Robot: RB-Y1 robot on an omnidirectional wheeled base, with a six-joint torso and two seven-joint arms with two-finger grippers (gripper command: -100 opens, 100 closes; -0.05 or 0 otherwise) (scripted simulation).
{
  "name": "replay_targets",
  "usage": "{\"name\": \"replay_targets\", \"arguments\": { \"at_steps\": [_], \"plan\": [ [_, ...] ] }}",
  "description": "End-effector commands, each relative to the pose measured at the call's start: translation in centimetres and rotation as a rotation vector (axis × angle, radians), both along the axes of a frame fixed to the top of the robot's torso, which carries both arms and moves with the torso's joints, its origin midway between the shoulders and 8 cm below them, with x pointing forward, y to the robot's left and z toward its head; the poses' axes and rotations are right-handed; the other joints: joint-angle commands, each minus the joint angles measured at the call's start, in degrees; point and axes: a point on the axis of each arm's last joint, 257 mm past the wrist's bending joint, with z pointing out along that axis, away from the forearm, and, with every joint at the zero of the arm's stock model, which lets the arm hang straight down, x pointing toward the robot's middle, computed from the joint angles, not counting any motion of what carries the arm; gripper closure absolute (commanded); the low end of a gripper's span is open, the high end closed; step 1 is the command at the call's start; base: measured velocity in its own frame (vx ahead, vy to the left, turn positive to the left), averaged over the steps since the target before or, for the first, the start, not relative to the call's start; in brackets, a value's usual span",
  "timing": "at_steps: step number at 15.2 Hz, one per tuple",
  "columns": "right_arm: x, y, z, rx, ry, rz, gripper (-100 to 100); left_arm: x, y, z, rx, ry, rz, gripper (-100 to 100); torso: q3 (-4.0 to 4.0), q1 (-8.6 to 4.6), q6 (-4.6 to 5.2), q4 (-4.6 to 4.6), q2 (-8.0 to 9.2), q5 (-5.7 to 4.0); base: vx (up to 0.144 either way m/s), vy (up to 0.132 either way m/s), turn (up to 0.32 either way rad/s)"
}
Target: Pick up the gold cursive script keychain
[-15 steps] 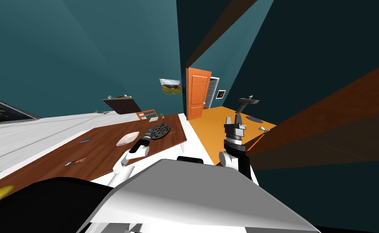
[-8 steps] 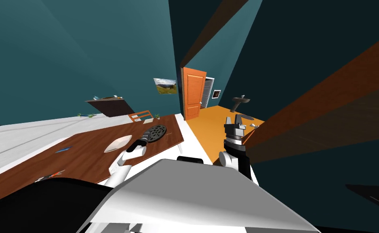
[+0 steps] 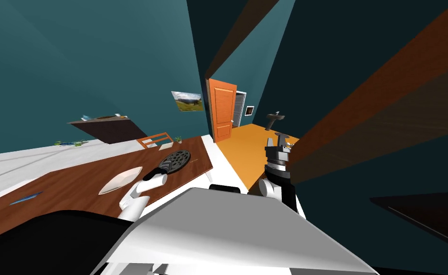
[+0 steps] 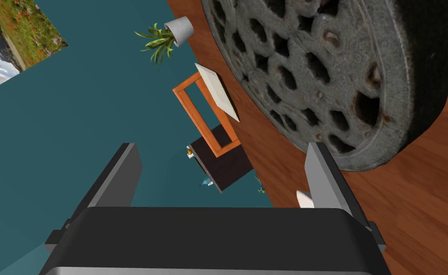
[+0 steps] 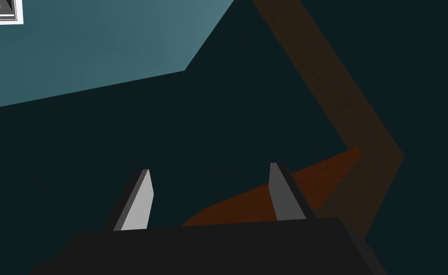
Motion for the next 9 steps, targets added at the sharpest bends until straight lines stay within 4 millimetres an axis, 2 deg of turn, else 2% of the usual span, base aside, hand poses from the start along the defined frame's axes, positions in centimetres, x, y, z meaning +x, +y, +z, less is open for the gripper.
{"name": "replay_targets", "arguments": {
  "at_steps": [1,2,3,4,6,7,8,9],
  "plan": [
    [0.0,0.0,0.0,0.0,0.0,0.0,0,-2.0,1.8,-1.6,-0.031,0.06,0.047,-100,0.0,0.0,0.0,0.0,0.0,0.0,0.038,-0.052,-0.218],
    [0.0,0.0,0.0,0.0,0.0,0.0,0,-2.2,1.8,-1.9,-0.037,0.068,0.05,-100,-0.01,-0.01,-0.02,-0.01,-0.02,0.0,0.029,-0.03,-0.08],
    [0.0,0.0,0.0,0.0,0.0,0.0,0,-3.5,3.5,-2.3,-0.053,0.094,0.09,-100,-0.01,0.04,-0.06,-0.01,0.0,0.01,0.037,-0.044,-0.196],
    [0.0,0.0,0.0,0.0,0.0,0.0,0,-4.3,3.5,-3.2,-0.07,0.121,0.103,-100,-0.01,0.03,-0.02,-0.01,-0.01,0.0,0.041,-0.046,-0.232],
    [0.0,0.0,0.0,0.0,0.0,0.0,0,-4.5,3.5,-3.6,-0.076,0.131,0.107,-100,0.0,0.04,-0.05,-0.01,0.0,0.01,0.02,-0.019,-0.038],
    [0.0,0.0,0.0,0.0,0.0,0.0,0,-6.1,4.9,-4.1,-0.104,0.165,0.147,-100,0.02,0.1,-0.07,0.0,0.04,0.02,0.02,-0.029,-0.193],
    [0.0,0.0,0.0,0.0,0.0,0.0,0,-7.0,5.0,-5.1,-0.119,0.188,0.162,-100,0.02,0.08,0.0,0.01,0.03,0.02,0.031,-0.038,-0.25],
    [0.0,0.0,0.0,0.0,0.0,0.0,0,-7.0,5.0,-5.1,-0.119,0.189,0.162,-100,0.01,0.06,-0.02,0.0,0.02,0.02,0.026,-0.023,-0.085]
  ]
}}
